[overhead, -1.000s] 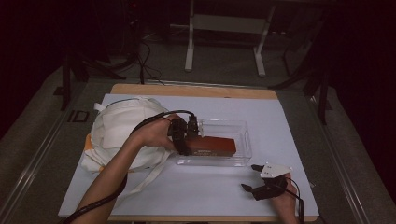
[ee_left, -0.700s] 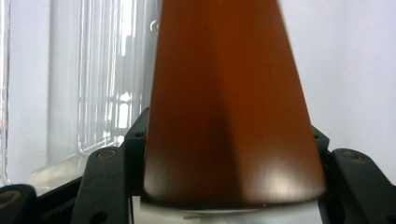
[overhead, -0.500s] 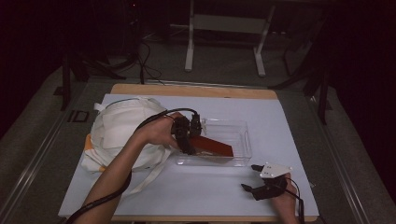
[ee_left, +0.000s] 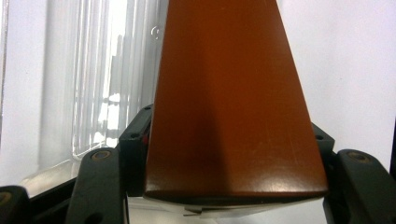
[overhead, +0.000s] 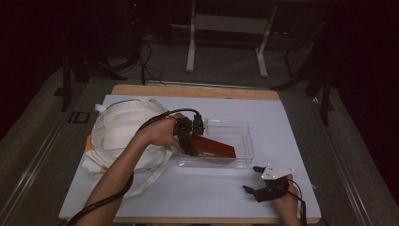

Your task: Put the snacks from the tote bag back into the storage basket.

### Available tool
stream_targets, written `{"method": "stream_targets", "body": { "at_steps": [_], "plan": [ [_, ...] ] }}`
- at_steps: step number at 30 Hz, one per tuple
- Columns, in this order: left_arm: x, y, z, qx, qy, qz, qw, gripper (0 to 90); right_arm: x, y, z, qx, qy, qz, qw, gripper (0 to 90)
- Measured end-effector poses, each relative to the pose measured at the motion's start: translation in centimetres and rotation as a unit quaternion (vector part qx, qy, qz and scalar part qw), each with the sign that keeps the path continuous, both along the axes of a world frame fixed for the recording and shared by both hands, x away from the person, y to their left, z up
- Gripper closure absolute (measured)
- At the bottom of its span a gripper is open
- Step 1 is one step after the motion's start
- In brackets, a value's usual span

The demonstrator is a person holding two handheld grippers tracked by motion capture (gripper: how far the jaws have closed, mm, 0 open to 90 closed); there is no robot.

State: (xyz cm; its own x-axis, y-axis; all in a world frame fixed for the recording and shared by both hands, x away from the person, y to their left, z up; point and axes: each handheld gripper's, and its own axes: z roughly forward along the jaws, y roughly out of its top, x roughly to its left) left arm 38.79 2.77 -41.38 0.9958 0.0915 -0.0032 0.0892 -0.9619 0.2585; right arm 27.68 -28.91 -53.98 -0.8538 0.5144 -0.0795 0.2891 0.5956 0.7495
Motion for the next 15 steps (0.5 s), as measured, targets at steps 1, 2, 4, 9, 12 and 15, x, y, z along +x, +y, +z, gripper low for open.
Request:
{"method": "stream_targets", "body": {
  "at_steps": [1,2,4,9,12,15],
  "plan": [
    [0.00,0.00,0.00,0.000,0.000,0.000,1.0000,39.0,0.00,0.00,0.00,0.000,0.000,0.000,1.0000,16.7],
    [0.03,-0.06,-0.13,-0.001,0.004,0.003,1.0000,38.7,-0.01,-0.01,0.00,0.000,0.000,0.000,1.0000,16.7],
    [0.09,0.00,-0.14,0.000,0.006,0.007,1.0000,38.4,-0.01,-0.01,0.00,0.000,0.000,0.000,1.0000,16.7],
    [0.31,0.43,-0.06,-0.005,0.013,0.017,0.9998,38.3,0.00,0.00,0.00,0.001,0.001,0.000,1.0000,16.7],
    [0.40,0.67,0.16,-0.011,0.010,0.021,0.9997,38.3,-0.01,0.01,0.00,0.000,0.001,0.000,1.0000,16.7],
    [0.50,0.87,0.29,-0.006,0.006,0.028,0.9996,38.4,-0.01,0.01,-0.01,0.000,0.001,0.001,1.0000,16.7]
  ]
}}
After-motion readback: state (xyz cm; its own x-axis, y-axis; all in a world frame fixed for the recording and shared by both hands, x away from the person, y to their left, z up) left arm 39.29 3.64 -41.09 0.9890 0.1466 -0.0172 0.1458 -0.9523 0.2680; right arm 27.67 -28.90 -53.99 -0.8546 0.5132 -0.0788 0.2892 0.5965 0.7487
